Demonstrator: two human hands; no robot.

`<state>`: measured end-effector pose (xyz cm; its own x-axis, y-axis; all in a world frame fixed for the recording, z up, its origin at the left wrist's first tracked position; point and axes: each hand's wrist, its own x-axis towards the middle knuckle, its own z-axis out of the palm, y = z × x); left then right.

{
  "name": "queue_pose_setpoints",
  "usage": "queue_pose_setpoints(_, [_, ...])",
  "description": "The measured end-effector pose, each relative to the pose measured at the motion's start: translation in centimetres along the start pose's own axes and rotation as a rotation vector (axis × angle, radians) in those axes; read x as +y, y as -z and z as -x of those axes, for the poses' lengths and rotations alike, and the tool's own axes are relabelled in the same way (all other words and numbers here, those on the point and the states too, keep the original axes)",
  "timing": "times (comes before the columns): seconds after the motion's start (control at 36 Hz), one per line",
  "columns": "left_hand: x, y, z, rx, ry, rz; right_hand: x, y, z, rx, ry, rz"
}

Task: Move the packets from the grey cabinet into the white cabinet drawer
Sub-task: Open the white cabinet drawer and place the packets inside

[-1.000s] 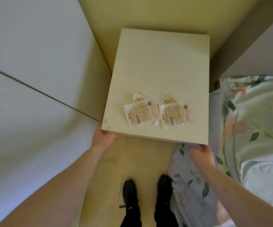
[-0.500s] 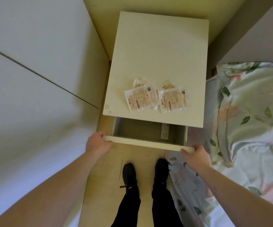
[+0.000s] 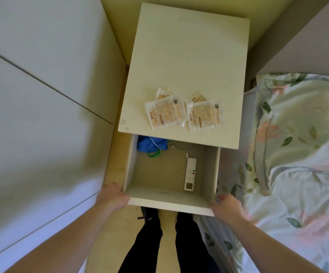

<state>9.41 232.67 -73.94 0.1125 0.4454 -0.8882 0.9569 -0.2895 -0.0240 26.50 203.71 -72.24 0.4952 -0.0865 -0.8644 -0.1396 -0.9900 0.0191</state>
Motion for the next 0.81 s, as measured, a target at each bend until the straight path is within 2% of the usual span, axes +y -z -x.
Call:
queue_pose_setpoints(0.06, [0.1, 0.1, 0.1, -0.014, -0.002, -0.008, -1.2, 0.7, 0.4, 0.081, 0.074, -0.084])
queue_pose_setpoints(0.11, [0.8, 0.5, 0.5, 0.044, -0.035, 0.023, -2.8, 2.1, 0.8, 0.203, 0.173, -0.276])
queue_pose_setpoints(0.17, [2.3, 1.6, 1.4, 0.185, -0.122, 0.142, -4.8, 4.3, 1.2, 0.315, 0.260, -0.483])
queue_pose_setpoints(0.25, [5.9, 3.9, 2.4, 0.378, -0.309, 0.390, -7.6, 7.9, 1.2, 0.446, 0.364, -0.653])
queue_pose_setpoints(0.33, [10.1, 6.3, 2.7, 0.463, -0.501, 0.485, -9.6, 10.5, 0.1, 0.498, 0.396, -0.708])
queue_pose_setpoints(0.44, [14.7, 8.9, 2.0, 0.562, -0.619, 0.448, -11.6, 12.0, -1.8, 0.501, 0.371, -0.671])
queue_pose_setpoints(0.67, [18.2, 10.5, -0.5, 0.509, -0.520, 0.301, -13.1, 12.0, -4.7, 0.482, 0.246, -0.678])
queue_pose_setpoints(0.81, [18.1, 10.0, -1.5, 0.529, -0.496, 0.332, -12.8, 11.5, -5.6, 0.475, 0.233, -0.673])
